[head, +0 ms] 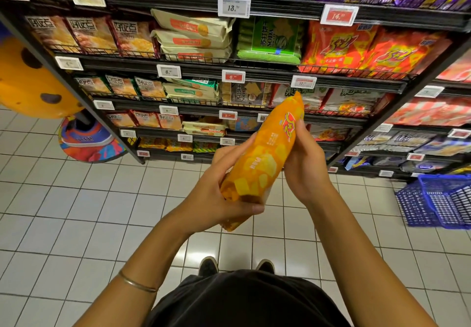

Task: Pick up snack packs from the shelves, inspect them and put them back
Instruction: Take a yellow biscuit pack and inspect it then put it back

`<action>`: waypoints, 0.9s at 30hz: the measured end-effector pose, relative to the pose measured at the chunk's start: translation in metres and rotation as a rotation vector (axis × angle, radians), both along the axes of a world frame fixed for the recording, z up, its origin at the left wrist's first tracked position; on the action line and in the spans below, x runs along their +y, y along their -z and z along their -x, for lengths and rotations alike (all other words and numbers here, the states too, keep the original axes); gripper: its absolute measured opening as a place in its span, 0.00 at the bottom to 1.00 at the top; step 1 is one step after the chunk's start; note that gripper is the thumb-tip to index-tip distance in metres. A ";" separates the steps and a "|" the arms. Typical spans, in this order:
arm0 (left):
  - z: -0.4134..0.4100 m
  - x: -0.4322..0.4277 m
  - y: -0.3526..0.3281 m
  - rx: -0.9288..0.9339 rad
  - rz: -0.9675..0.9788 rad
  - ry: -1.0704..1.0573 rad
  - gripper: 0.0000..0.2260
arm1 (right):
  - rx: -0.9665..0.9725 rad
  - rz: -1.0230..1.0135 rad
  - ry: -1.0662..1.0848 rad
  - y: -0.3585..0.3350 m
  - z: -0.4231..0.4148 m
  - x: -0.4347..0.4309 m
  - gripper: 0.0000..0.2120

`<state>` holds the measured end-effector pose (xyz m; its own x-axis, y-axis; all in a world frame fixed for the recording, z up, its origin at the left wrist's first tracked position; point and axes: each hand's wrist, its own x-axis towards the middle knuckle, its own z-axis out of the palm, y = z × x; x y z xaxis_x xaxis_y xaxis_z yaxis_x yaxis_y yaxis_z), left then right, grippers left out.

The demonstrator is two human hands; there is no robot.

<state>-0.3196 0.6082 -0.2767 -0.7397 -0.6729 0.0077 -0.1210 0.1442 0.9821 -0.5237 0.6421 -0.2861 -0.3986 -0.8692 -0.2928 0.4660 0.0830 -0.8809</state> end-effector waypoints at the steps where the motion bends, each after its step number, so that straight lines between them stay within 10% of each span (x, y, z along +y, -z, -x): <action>1: -0.002 -0.001 -0.001 0.017 -0.037 -0.031 0.44 | 0.047 -0.006 -0.026 -0.001 0.002 0.000 0.30; 7: -0.015 -0.009 -0.008 0.367 -0.714 -0.154 0.45 | 0.022 -0.011 -0.166 -0.014 0.033 0.007 0.32; 13: 0.002 -0.010 -0.008 0.510 -1.061 -0.365 0.14 | -0.202 0.079 -0.152 -0.023 0.037 0.015 0.27; 19: 0.020 0.017 -0.018 0.542 -1.417 -0.437 0.18 | -0.179 0.332 -0.282 -0.036 0.020 0.002 0.25; 22: 0.022 0.020 -0.021 0.553 -1.637 -0.588 0.18 | -0.186 0.125 -0.154 -0.015 0.024 0.008 0.19; 27: 0.023 0.014 -0.004 0.601 -1.909 -0.195 0.37 | -0.190 -0.106 0.008 0.000 0.027 0.001 0.27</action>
